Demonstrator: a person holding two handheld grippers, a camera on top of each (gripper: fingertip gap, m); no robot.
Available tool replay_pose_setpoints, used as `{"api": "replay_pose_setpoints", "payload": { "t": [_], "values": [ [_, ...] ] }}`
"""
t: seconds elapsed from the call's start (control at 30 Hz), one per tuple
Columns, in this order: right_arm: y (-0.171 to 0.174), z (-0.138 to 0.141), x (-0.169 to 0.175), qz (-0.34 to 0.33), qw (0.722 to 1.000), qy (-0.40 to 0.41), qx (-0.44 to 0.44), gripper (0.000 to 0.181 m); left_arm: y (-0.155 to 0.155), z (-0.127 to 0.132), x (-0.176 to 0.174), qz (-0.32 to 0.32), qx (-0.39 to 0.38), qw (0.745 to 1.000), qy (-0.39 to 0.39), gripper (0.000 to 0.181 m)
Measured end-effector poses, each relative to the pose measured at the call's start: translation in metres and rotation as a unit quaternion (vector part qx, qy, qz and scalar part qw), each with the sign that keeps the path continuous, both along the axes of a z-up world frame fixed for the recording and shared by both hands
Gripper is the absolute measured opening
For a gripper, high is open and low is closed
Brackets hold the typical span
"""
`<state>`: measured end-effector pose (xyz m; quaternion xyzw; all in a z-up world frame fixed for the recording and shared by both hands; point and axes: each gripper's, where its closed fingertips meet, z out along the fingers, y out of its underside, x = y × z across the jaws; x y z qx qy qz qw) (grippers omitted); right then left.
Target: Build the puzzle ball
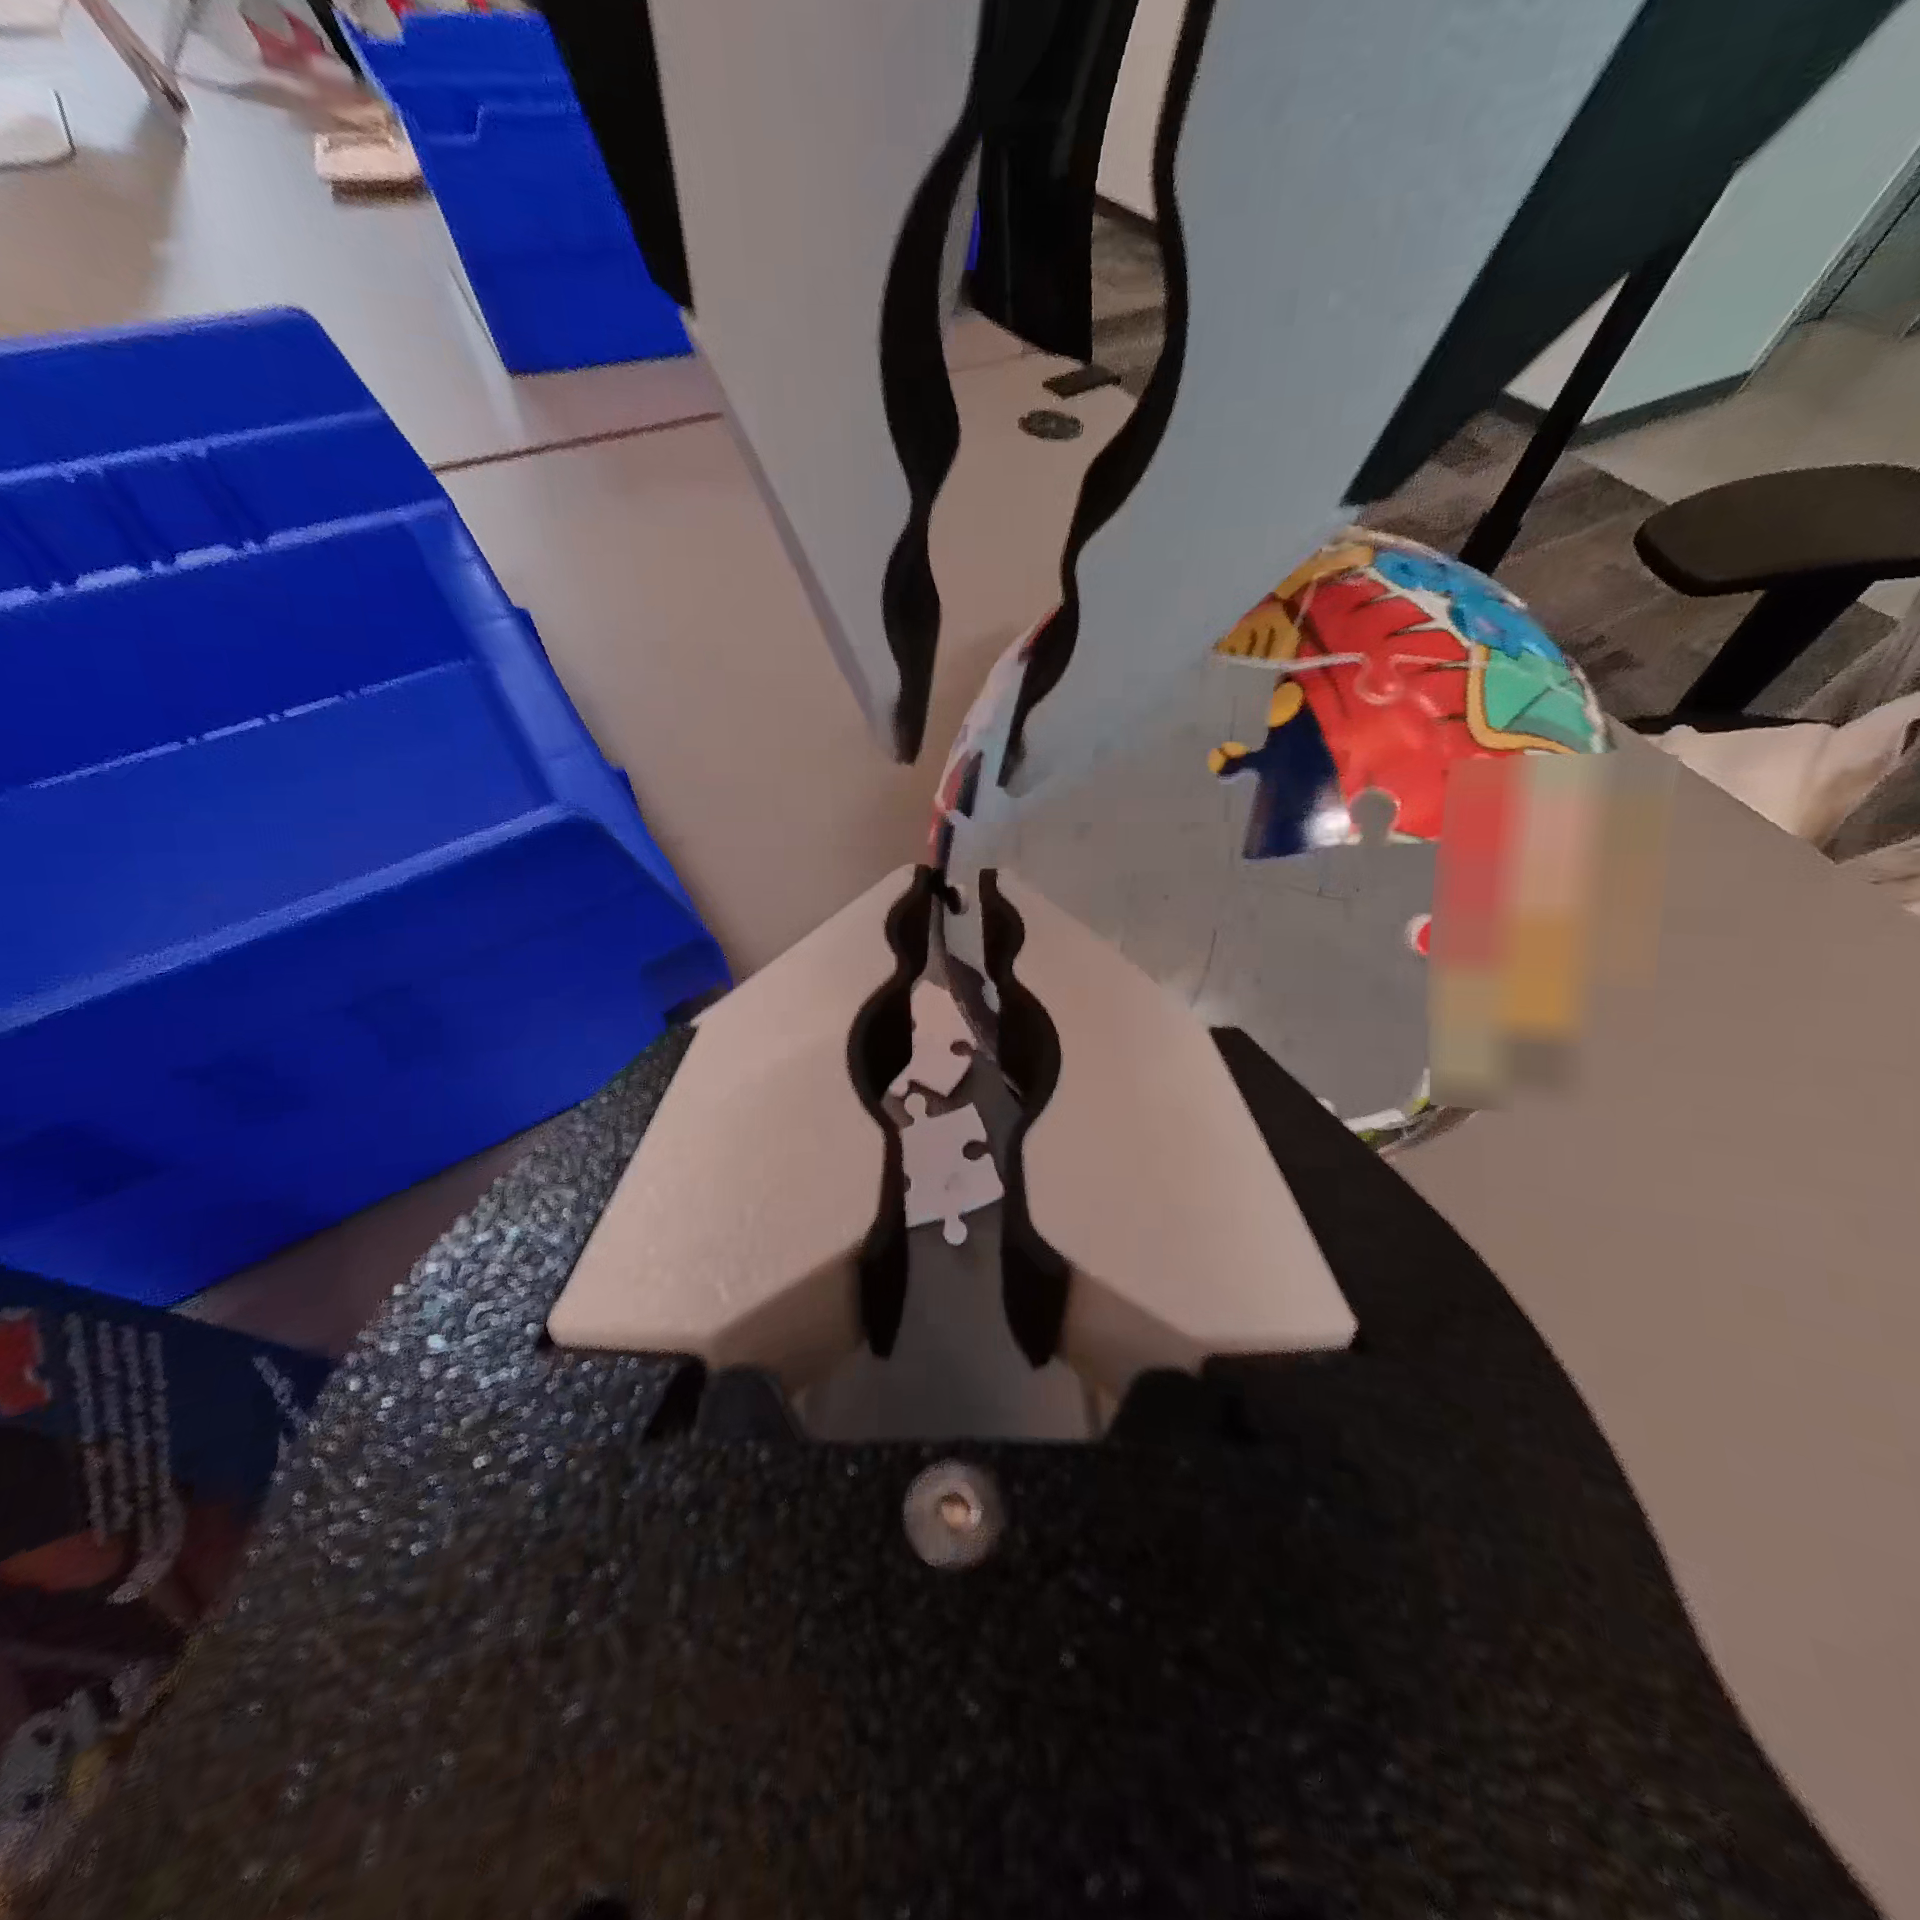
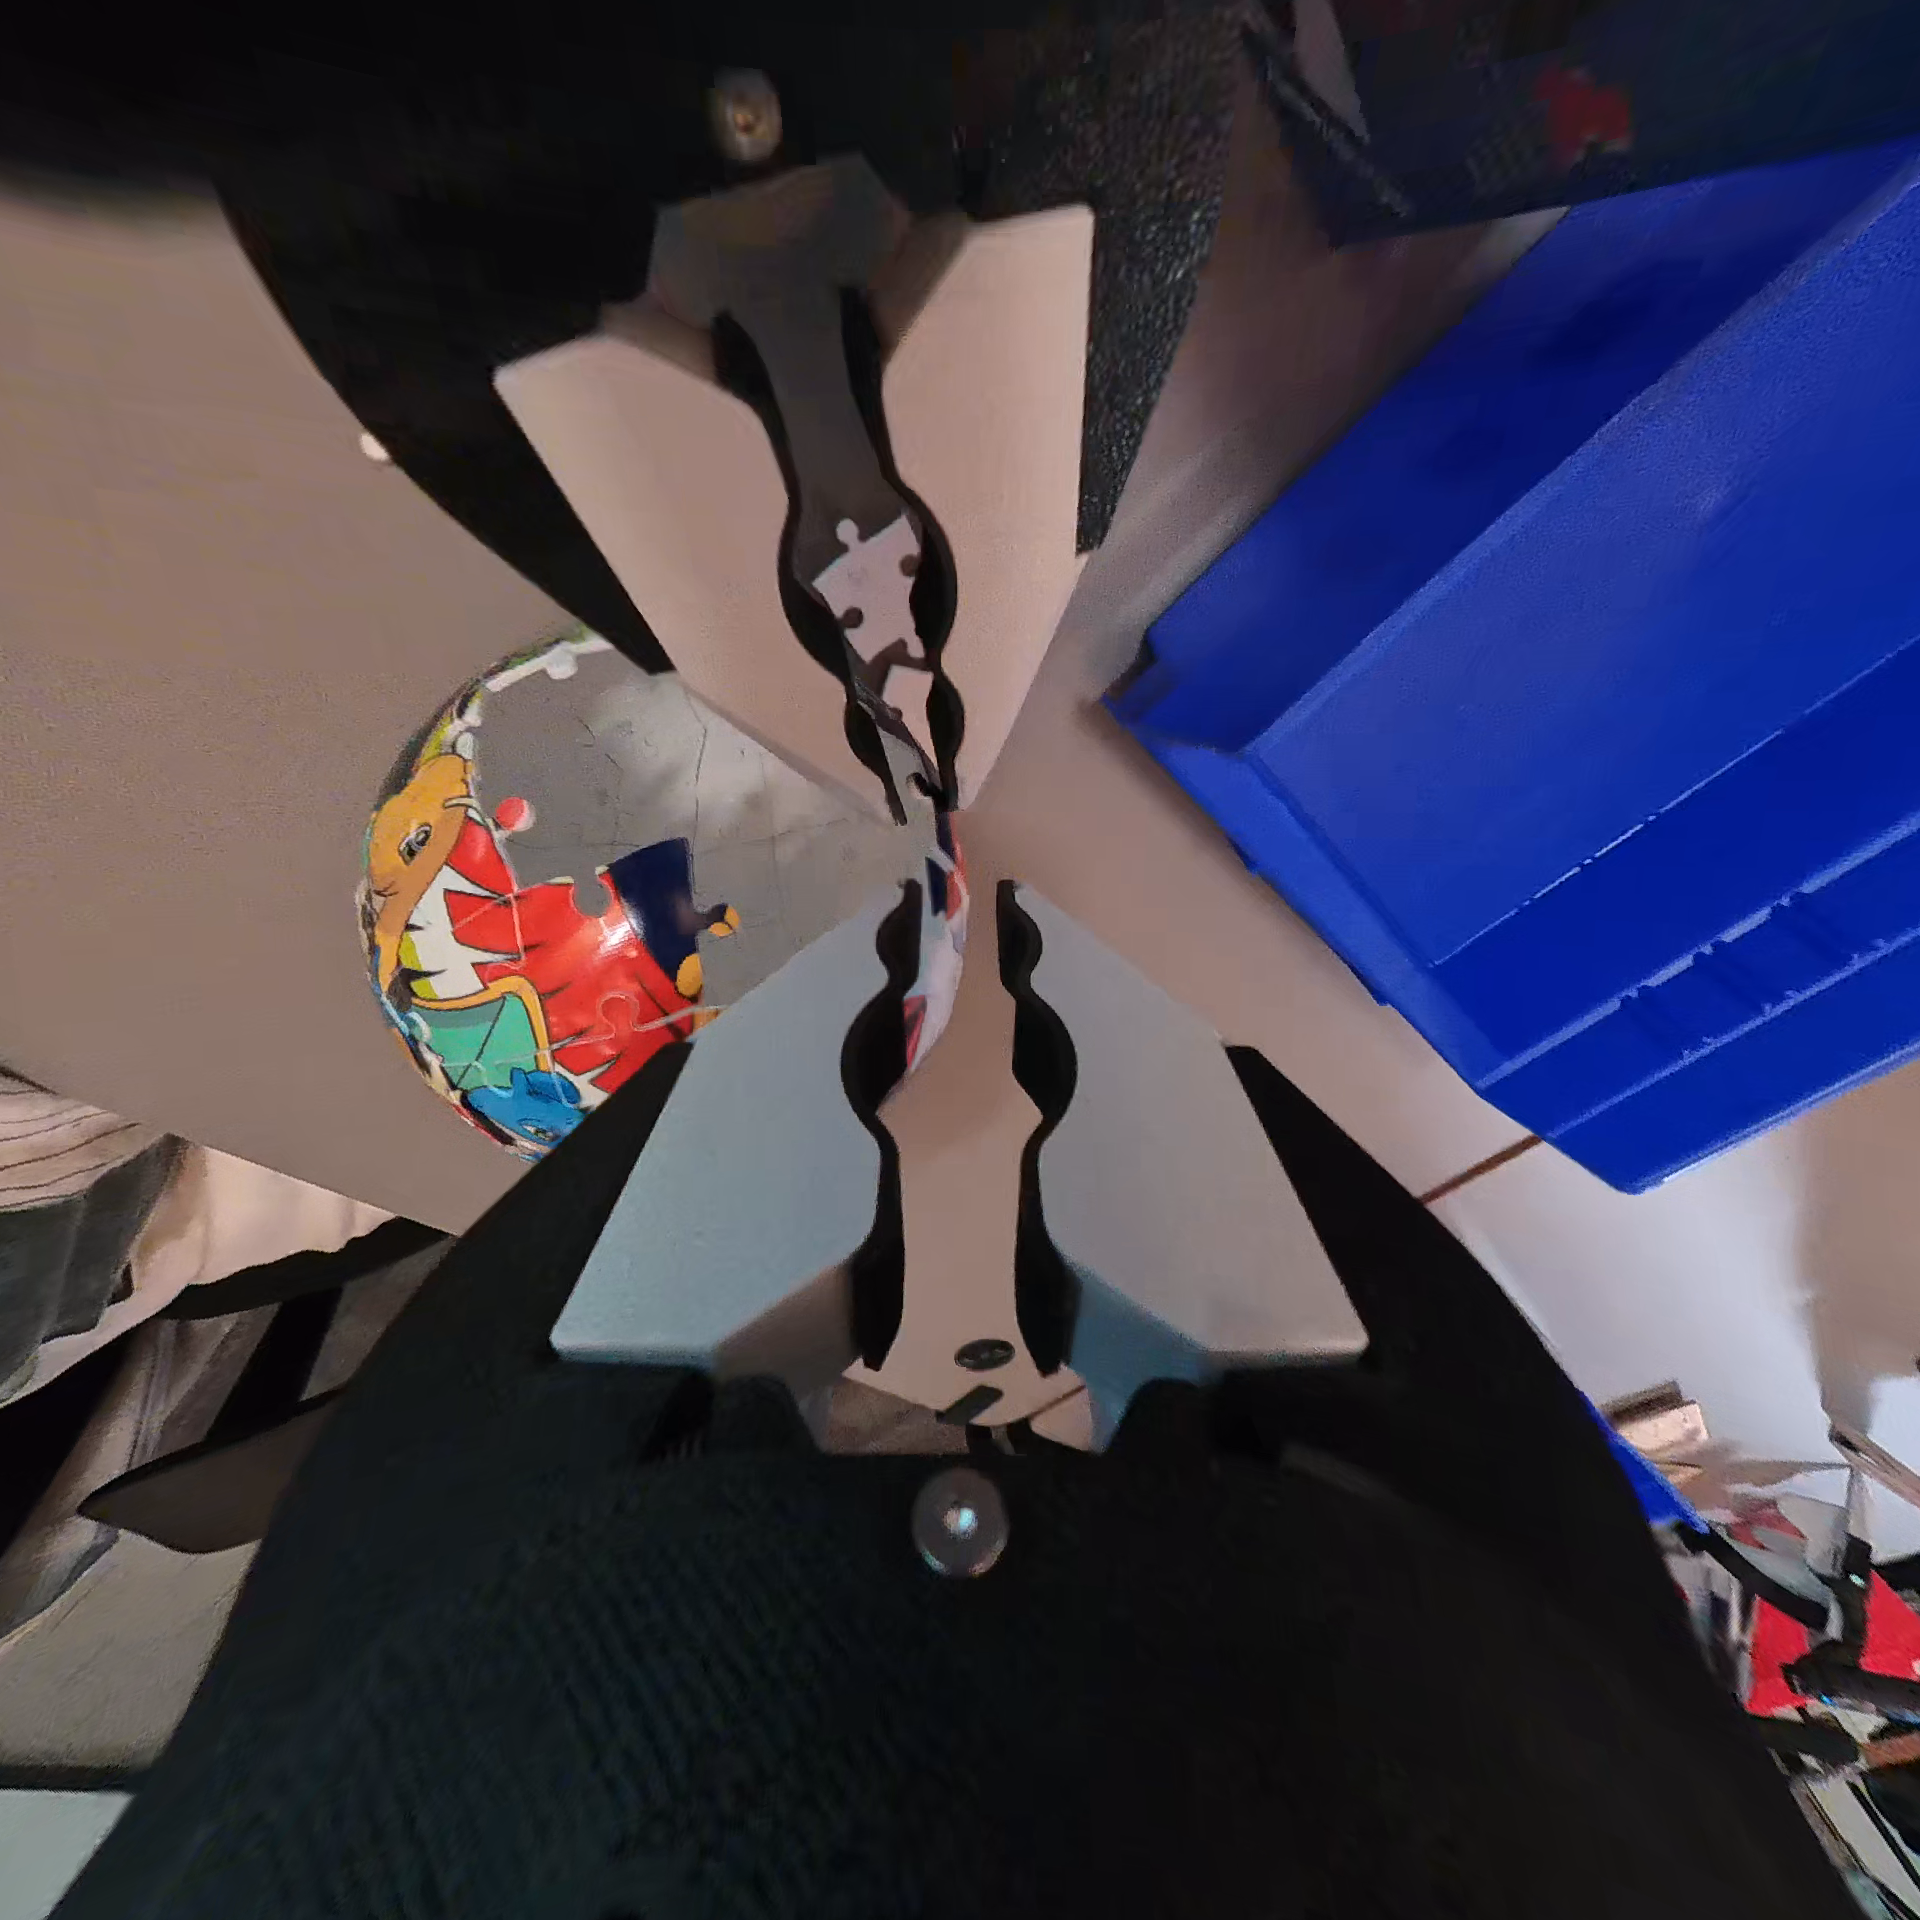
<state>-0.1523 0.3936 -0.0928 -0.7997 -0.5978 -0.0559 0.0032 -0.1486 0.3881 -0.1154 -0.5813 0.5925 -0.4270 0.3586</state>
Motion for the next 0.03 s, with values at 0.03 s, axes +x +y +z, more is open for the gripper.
{"api": "replay_pose_setpoints", "payload": {
  "t": [0.03],
  "values": [
    [-0.0014,-0.0007,-0.0012,-0.002,1.0,0.008,-0.001,0.011,0.0004,0.0029,0.0005,0.001,0.0,1.0,-0.012,0.006]
  ]
}}
